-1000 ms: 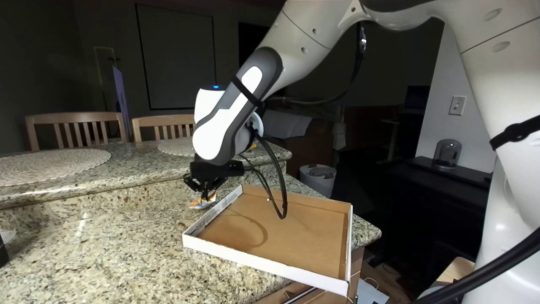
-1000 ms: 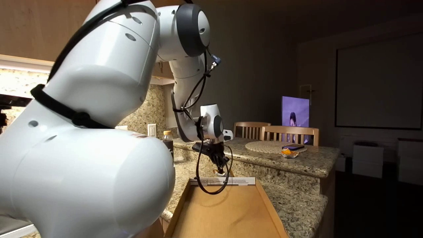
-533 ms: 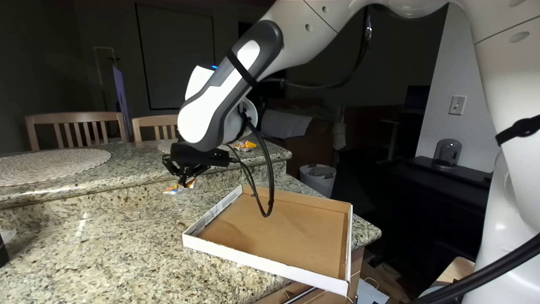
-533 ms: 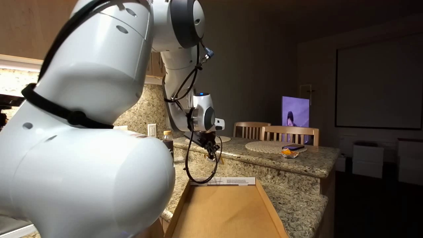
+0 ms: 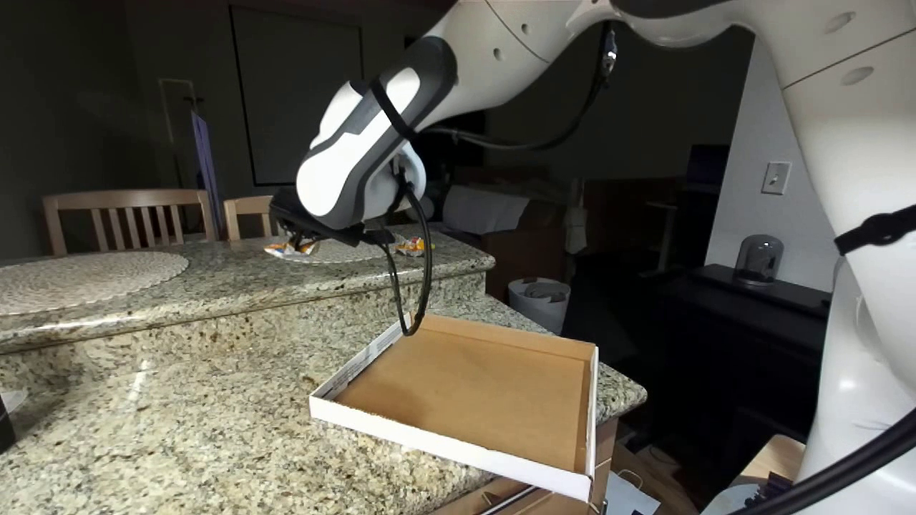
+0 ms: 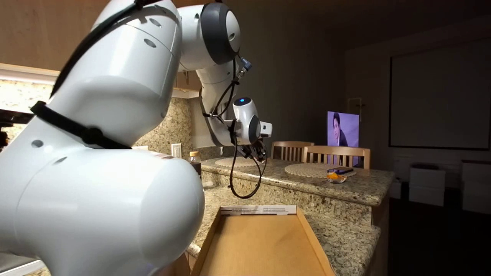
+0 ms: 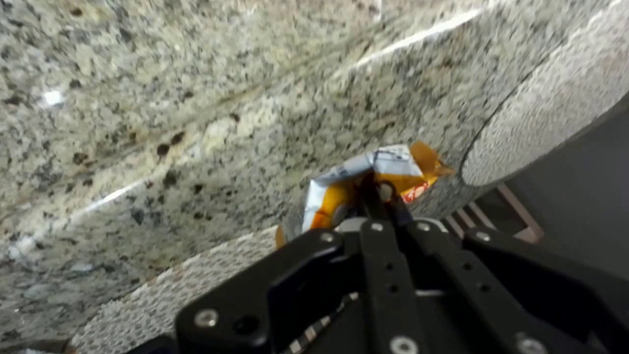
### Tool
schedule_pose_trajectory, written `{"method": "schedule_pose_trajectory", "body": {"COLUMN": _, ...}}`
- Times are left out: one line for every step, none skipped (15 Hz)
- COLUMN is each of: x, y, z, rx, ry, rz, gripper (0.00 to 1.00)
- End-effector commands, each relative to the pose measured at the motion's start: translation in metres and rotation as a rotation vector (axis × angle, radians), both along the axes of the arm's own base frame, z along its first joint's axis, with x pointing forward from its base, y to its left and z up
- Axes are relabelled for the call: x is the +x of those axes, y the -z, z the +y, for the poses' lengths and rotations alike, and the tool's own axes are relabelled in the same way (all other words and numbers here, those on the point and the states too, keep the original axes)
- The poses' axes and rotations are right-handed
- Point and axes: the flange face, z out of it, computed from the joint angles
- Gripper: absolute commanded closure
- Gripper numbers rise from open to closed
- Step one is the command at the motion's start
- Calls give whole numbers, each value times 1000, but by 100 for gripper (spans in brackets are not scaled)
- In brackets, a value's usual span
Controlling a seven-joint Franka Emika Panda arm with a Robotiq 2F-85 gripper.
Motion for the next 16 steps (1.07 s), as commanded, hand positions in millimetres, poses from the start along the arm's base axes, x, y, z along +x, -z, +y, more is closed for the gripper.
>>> {"method": "schedule_pose_trajectory", "body": {"x": 44, "y": -5, "z": -20, "rx": 43, "ry": 147, "rz": -63, "gripper": 96}}
{"method": "schedule_pose_trajectory", "body": {"x": 53, "y": -5, "z": -27, "rx": 46, "ry": 191, "rz": -72, "gripper": 71}}
{"method": "schedule_pose_trajectory", "body": {"x": 61, "y": -4, "z": -33, "rx": 57, "ry": 229, "rz": -73, "gripper": 70}}
{"method": "schedule_pose_trajectory", "body": {"x": 65, "y": -2, "z": -38, "rx": 62, "ry": 257, "rz": -76, "gripper": 64}}
{"method": "schedule_pose_trajectory", "body": {"x": 68, "y": 0, "z": -40, "rx": 70, "ry": 276, "rz": -82, "gripper": 58}}
{"method": "schedule_pose_trajectory", "body": {"x": 70, "y": 2, "z": -41, "rx": 74, "ry": 289, "rz": -83, "gripper": 51}}
{"method": "schedule_pose_trajectory", "body": {"x": 70, "y": 4, "z": -41, "rx": 81, "ry": 300, "rz": -83, "gripper": 45}}
{"method": "schedule_pose_trajectory", "body": {"x": 69, "y": 6, "z": -40, "rx": 78, "ry": 304, "rz": -79, "gripper": 39}}
{"method": "schedule_pose_trajectory", "body": {"x": 66, "y": 8, "z": -38, "rx": 76, "ry": 305, "rz": -73, "gripper": 32}}
{"method": "schedule_pose_trajectory", "body": {"x": 63, "y": 9, "z": -37, "rx": 68, "ry": 303, "rz": -62, "gripper": 27}}
{"method": "schedule_pose_trajectory", "body": {"x": 58, "y": 9, "z": -35, "rx": 49, "ry": 298, "rz": -41, "gripper": 19}}
{"method": "schedule_pose_trajectory", "body": {"x": 52, "y": 6, "z": -36, "rx": 38, "ry": 294, "rz": -22, "gripper": 13}}
{"method": "schedule_pose_trajectory", "body": {"x": 48, "y": 1, "z": -35, "rx": 36, "ry": 288, "rz": -11, "gripper": 6}}
{"method": "schedule_pose_trajectory", "body": {"x": 42, "y": -9, "z": -35, "rx": 27, "ry": 280, "rz": 6, "gripper": 2}}
{"method": "schedule_pose_trajectory", "body": {"x": 38, "y": -19, "z": -35, "rx": 12, "ry": 274, "rz": 24, "gripper": 0}}
{"method": "schedule_pose_trajectory", "body": {"x": 30, "y": -35, "z": -38, "rx": -17, "ry": 266, "rz": 60, "gripper": 0}}
